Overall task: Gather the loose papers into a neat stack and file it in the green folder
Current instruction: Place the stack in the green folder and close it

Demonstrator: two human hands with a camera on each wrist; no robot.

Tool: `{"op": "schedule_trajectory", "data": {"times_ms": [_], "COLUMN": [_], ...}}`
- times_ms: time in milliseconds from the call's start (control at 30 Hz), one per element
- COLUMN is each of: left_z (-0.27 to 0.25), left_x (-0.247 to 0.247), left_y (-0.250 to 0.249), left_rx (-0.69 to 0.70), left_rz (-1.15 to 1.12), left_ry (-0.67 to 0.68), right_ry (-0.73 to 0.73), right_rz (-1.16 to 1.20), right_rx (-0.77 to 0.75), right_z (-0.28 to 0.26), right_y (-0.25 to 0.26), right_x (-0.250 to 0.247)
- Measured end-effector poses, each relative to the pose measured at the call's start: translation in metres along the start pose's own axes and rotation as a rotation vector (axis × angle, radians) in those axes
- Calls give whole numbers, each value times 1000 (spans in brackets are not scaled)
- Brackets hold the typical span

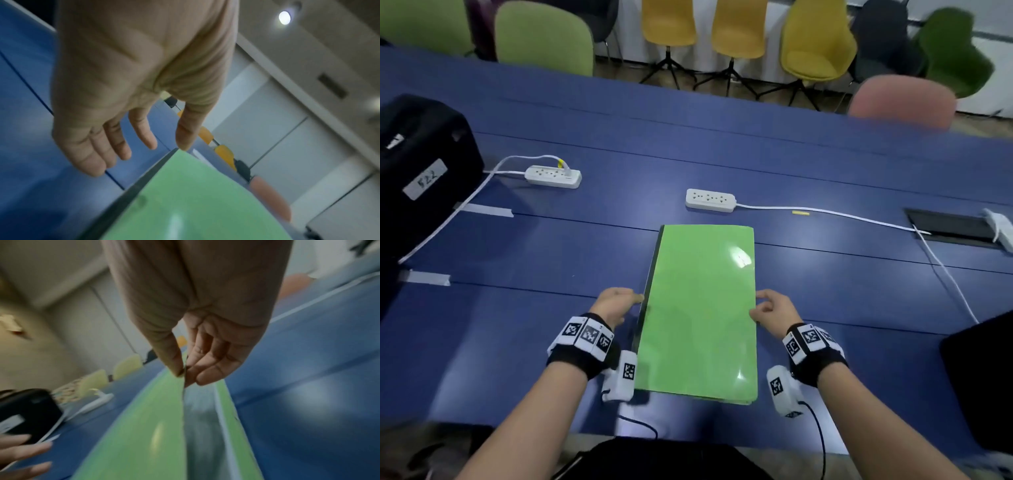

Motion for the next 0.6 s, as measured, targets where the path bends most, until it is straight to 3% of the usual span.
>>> {"op": "schedule_trajectory", "data": {"times_ms": [67,233,333,433,600], "left_z": [12,24,29,31,36], "left_x": [0,33,42,44,9], "left_y": [3,18,22,25,26], "left_rx": [8,-45,-32,-40,-18], "left_rz": [72,251,240,243,202], "left_ry": [-89,-72,-112,-91,-154], "right_ry": [-51,9,41,-18,-81], "right_rz": [-26,-123,-101,-49,0], "right_rx": [89,287,296,325,314], "right_z": [0,-11,-9,-9,-10], "right_y": [-23,-45,-39,-29,-6], "right_x": [0,21,37,49,71]}}
Point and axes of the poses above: each hand's wrist, its own z-axis towards the middle knuckle, its own x-axis out of the palm, y = z × x, the point moved 7 cm from there along z, towards the middle knuckle, and after that the axes turned 10 degrees about -x, right-handed, at the moved point
